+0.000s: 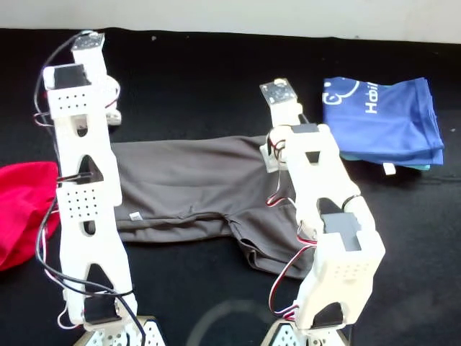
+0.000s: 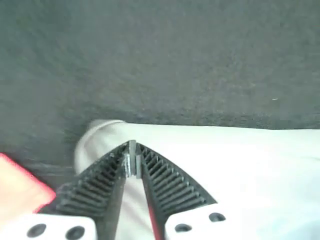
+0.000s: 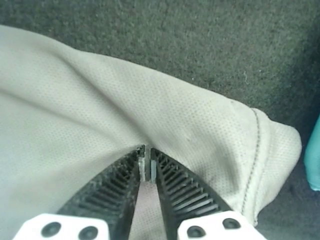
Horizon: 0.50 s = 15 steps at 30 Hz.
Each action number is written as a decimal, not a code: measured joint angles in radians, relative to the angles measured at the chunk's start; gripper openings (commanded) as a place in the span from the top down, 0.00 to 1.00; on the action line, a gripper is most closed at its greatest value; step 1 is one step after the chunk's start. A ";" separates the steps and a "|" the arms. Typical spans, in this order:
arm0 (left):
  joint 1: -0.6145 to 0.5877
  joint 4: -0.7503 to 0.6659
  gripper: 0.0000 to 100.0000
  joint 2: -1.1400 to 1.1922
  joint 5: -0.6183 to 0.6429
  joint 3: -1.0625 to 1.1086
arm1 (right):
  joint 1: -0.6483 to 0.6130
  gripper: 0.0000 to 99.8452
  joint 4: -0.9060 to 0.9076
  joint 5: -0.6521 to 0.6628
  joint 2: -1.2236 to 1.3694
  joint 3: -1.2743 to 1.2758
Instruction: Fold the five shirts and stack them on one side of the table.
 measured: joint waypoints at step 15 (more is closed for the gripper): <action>-0.031 -0.226 0.99 -0.419 0.049 0.792 | 0.000 0.99 0.000 0.000 0.000 0.000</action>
